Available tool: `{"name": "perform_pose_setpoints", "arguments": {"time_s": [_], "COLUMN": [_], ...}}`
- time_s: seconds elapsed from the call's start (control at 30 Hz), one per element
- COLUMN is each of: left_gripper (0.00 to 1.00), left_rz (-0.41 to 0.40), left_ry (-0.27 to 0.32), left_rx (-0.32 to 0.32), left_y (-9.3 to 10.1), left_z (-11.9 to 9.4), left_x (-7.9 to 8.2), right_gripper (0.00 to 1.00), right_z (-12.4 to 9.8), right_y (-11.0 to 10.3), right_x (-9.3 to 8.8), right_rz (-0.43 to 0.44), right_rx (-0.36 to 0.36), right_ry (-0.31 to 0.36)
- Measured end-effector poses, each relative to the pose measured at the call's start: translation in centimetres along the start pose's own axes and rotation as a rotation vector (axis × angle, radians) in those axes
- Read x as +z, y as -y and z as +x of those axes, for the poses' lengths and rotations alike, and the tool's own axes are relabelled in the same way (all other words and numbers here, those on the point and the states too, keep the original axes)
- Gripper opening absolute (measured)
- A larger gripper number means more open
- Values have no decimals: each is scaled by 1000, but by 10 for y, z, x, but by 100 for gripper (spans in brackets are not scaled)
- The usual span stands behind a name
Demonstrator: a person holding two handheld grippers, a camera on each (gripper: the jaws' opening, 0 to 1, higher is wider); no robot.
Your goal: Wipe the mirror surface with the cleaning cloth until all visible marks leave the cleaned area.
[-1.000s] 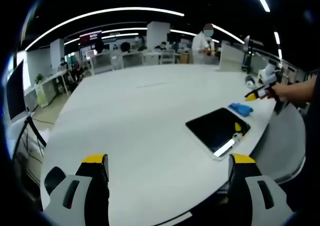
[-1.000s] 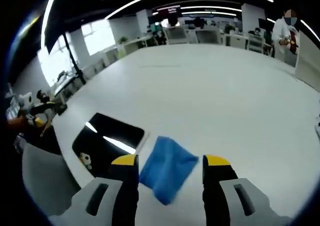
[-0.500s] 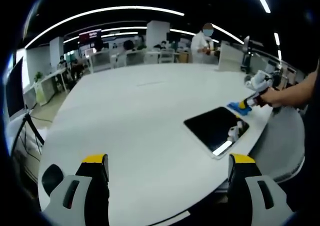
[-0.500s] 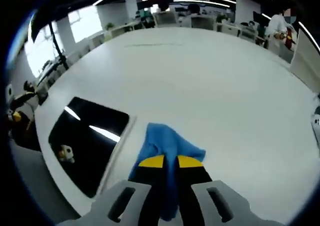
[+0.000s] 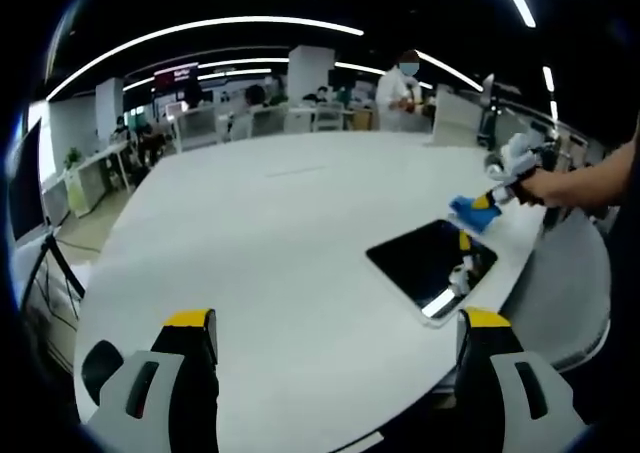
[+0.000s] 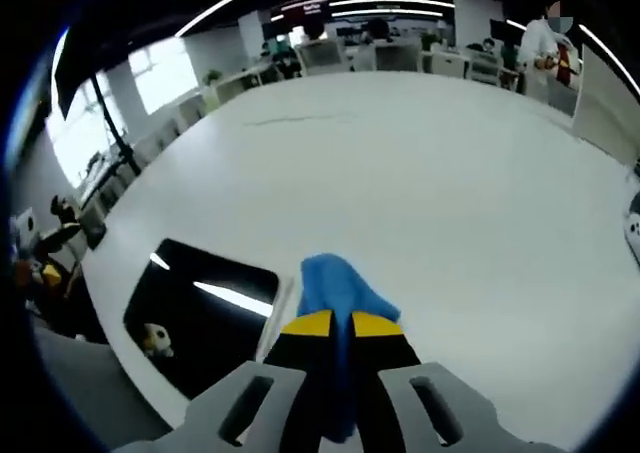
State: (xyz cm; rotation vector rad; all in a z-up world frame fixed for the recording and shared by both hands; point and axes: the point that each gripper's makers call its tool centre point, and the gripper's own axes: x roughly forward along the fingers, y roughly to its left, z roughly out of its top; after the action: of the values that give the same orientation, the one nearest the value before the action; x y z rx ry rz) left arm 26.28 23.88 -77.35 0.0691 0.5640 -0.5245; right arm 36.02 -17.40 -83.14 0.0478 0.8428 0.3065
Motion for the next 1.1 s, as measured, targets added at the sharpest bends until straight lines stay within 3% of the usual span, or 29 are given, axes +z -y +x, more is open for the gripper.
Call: {"name": "perform_pose_setpoints", "arguments": {"time_s": [0.13, 0.2, 0.23, 0.43, 0.57, 0.67, 0.77, 1.1], "left_gripper": [100, 100, 100, 100, 100, 100, 100, 100], "left_rz": [0, -1, -2, -9, -17, -24, -29, -11], "left_ry": [-6, -6, -5, -3, -10, -13, -14, -14], "left_rx": [-9, -12, -14, -20, -19, -14, -9, -18], "left_y": [0, 0, 0, 0, -2, -5, -8, -13], "left_z": [1, 2, 2, 3, -1, -3, -3, 0], "left_x": [-4, -4, -4, -4, -9, -11, -12, -12], "right_gripper": [1, 1, 1, 1, 1, 1, 1, 0], "right_z": [-5, -1, 5, 33, 47, 53, 56, 58], "right_y": [-24, -34, -39, -58, -58, -64, -62, -68], "right_x": [16, 22, 18, 5, 5, -3, -10, -6], "right_rz": [125, 63, 31, 13, -63, 27, -11, 36], "right_rx": [93, 104, 118, 130, 77, 93, 60, 77], "right_ry": [8, 12, -18, -79, -67, -119, -136, -131]}}
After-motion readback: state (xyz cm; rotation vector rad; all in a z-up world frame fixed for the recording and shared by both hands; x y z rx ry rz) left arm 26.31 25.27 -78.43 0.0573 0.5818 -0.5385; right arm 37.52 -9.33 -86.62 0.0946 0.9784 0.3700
